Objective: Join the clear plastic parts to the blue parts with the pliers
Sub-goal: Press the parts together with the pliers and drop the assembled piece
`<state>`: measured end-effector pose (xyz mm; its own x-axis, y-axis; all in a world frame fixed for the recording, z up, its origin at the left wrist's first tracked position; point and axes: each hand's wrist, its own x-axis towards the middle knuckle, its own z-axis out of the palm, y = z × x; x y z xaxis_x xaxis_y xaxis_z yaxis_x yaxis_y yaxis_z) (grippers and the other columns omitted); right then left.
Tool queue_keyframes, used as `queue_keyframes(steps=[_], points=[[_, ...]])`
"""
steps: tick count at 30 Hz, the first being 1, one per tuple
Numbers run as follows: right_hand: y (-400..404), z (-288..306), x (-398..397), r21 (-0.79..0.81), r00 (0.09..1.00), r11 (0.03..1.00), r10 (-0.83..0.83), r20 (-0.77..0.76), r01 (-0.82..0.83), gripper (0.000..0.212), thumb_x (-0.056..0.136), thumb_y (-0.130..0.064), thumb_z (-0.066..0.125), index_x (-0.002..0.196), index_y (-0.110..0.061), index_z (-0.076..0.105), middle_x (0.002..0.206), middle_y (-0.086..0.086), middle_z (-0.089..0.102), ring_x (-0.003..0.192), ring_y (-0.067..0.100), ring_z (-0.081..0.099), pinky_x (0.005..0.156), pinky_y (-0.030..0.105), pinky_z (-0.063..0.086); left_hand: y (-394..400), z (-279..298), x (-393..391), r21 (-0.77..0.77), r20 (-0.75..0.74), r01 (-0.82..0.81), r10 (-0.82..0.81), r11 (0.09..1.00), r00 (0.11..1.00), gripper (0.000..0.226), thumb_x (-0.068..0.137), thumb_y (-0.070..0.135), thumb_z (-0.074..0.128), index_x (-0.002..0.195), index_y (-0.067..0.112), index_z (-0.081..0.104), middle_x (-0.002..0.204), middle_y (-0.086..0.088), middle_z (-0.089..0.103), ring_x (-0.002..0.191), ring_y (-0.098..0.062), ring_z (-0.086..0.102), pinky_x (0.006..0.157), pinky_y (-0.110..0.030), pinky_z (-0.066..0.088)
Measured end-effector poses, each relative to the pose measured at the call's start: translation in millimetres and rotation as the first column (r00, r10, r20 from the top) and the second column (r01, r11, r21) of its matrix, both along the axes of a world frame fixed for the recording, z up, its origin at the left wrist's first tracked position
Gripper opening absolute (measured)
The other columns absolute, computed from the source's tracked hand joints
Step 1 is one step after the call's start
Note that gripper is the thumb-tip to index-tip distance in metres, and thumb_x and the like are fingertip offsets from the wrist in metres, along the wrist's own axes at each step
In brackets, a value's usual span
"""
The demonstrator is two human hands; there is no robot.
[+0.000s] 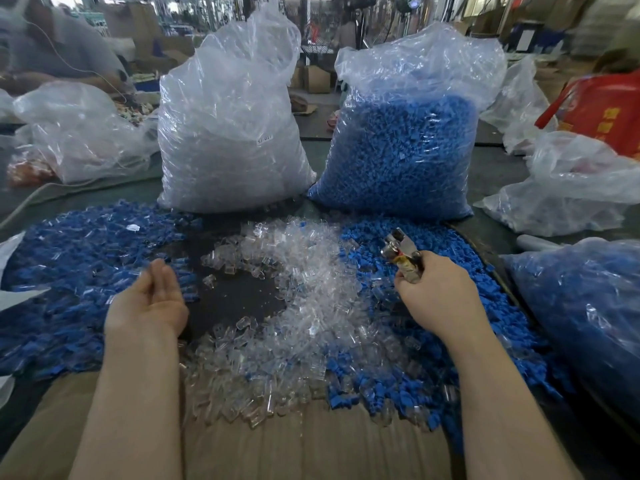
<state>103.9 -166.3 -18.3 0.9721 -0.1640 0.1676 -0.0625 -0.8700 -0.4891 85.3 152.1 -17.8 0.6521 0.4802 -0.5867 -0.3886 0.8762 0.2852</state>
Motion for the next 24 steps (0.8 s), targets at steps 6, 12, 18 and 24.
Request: queue_keyframes(steps=[6, 12, 18, 24], points=[[-1.8, -1.9, 0.7, -0.005, 0.999, 0.999, -0.032, -0.024, 0.032, 0.021, 0.09, -0.029, 0.057, 0.074, -0.02, 0.049, 0.066, 0.0, 0.056, 0.059, 0.018, 0.052, 0.048, 0.029, 0.031, -5.1, -1.5, 5.0, 0.525, -0.204, 0.195, -0.1, 0.829, 0.974, 0.021, 0.096, 0.007, 0.06, 0.117, 0.01, 0.062, 0.102, -0.002, 0.07, 0.085, -0.007, 0.068, 0.072, -0.017, 0.056], [-5.2, -1.2, -0.9, -0.013, 0.994, 0.995, -0.098, -0.053, 0.098, 0.022, 0.09, -0.028, 0.056, 0.073, -0.019, 0.047, 0.068, 0.003, 0.056, 0.06, 0.021, 0.051, 0.048, 0.029, 0.03, -25.1, -16.0, 8.7, 0.506, -0.64, 0.709, 0.337, -0.492, 0.691, 0.033, 0.096, 0.011, 0.058, 0.127, 0.018, 0.066, 0.127, -0.009, 0.064, 0.103, -0.024, 0.059, 0.09, -0.04, 0.047], [-8.6, -0.7, -2.0, -0.012, 0.99, 0.995, -0.104, -0.097, 0.103, 0.019, 0.088, -0.024, 0.058, 0.073, -0.017, 0.05, 0.067, 0.004, 0.057, 0.059, 0.021, 0.052, 0.048, 0.028, 0.03, -31.0, -15.4, 7.2, 0.4, -0.714, 0.762, 0.348, -0.51, 0.608, 0.026, 0.094, 0.007, 0.059, 0.116, 0.016, 0.071, 0.119, -0.011, 0.066, 0.104, -0.031, 0.061, 0.087, -0.043, 0.053], [-2.7, -3.1, -2.8, -0.054, 0.987, 0.995, -0.088, -0.135, 0.082, 0.016, 0.086, -0.023, 0.059, 0.074, -0.018, 0.05, 0.069, 0.004, 0.057, 0.06, 0.02, 0.052, 0.048, 0.027, 0.032, -34.2, -7.5, 4.4, 0.579, -0.707, 0.705, 0.18, -0.409, 0.684, 0.006, 0.09, 0.026, 0.07, 0.094, 0.03, 0.073, 0.096, 0.005, 0.07, 0.086, -0.012, 0.058, 0.076, -0.032, 0.043]])
